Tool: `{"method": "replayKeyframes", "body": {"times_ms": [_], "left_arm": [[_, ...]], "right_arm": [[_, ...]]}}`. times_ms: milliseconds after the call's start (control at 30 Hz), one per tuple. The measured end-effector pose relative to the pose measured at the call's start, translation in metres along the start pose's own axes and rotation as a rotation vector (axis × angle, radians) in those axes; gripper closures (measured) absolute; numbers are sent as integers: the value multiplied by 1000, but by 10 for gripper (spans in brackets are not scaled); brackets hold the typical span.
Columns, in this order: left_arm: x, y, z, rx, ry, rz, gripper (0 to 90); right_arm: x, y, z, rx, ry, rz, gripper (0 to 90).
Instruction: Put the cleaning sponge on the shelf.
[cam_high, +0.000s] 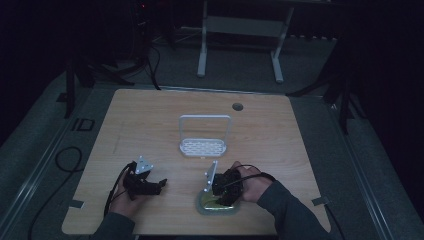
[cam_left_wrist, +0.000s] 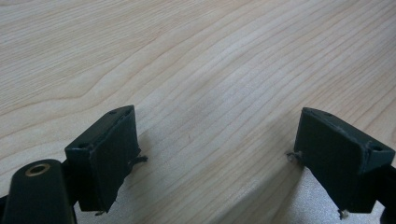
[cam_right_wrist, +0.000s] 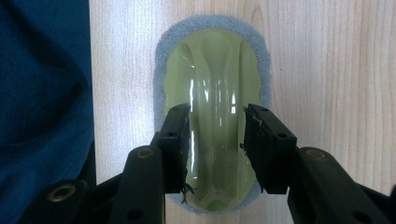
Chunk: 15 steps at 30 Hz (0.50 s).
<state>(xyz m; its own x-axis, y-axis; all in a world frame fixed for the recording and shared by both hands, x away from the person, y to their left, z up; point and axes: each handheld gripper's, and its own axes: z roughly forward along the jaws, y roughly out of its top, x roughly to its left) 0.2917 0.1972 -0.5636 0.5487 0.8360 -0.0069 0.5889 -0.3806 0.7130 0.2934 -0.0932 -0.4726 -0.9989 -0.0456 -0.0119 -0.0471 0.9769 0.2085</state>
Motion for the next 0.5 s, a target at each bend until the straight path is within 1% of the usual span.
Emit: {"method": "replayKeyframes", "body": {"times_ms": [500], "left_arm": [[0, 0, 0, -1, 0, -1, 137]], "right_arm": [[-1, 1, 7, 41, 6, -12, 652]]}}
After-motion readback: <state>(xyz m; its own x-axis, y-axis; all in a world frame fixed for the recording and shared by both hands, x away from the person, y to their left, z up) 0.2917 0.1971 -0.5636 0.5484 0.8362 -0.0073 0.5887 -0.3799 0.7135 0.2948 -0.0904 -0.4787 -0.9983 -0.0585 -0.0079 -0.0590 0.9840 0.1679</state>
